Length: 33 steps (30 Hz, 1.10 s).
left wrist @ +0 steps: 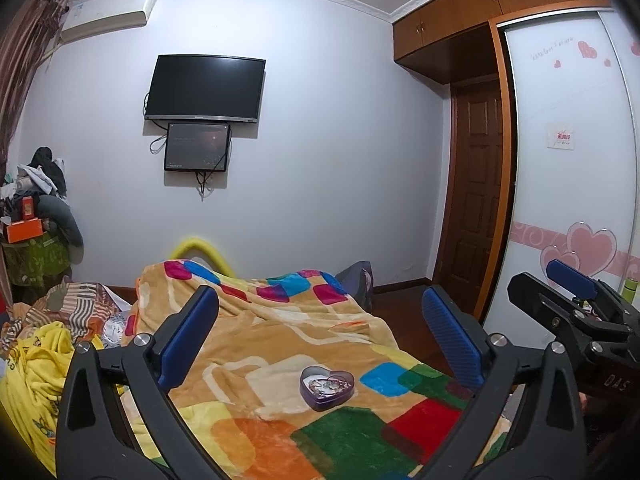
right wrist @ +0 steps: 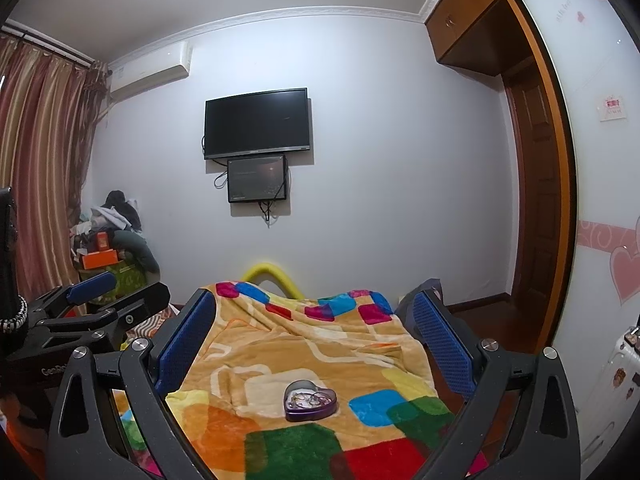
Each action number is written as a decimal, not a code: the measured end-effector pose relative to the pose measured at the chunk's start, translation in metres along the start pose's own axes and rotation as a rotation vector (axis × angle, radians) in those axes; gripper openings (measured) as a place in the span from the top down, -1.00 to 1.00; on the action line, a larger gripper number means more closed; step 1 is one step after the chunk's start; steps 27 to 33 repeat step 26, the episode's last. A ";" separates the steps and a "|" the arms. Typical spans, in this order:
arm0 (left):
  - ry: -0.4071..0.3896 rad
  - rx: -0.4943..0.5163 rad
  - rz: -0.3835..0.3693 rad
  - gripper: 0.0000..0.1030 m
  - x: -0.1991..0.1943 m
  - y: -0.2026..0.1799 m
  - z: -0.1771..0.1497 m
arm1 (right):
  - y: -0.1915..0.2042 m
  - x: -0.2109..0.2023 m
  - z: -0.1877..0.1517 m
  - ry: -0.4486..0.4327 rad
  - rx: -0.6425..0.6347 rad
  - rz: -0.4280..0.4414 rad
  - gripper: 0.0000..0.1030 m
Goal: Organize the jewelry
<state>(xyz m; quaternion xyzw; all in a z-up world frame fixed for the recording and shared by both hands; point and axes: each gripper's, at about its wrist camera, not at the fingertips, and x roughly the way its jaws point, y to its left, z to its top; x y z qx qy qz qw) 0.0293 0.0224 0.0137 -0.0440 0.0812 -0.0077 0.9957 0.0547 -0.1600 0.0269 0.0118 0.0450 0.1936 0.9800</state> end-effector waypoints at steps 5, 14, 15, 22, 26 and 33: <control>-0.001 0.000 0.001 -0.99 0.000 0.000 0.001 | -0.001 -0.001 0.001 -0.003 0.005 -0.004 -0.91; 0.005 -0.003 -0.009 -0.99 0.001 0.003 0.002 | -0.002 0.000 0.000 -0.001 0.006 -0.008 -0.91; 0.005 -0.002 -0.010 -0.99 0.000 0.003 0.002 | -0.002 0.000 -0.001 -0.001 0.006 -0.009 -0.91; 0.001 0.011 -0.011 -0.99 0.001 0.000 0.001 | -0.002 0.001 -0.002 0.003 0.012 -0.009 -0.91; 0.002 0.009 -0.010 -0.99 0.001 -0.002 0.001 | -0.003 0.003 -0.004 0.010 0.019 -0.005 -0.91; 0.002 0.009 -0.010 -0.99 0.001 -0.002 0.001 | -0.003 0.003 -0.004 0.010 0.019 -0.005 -0.91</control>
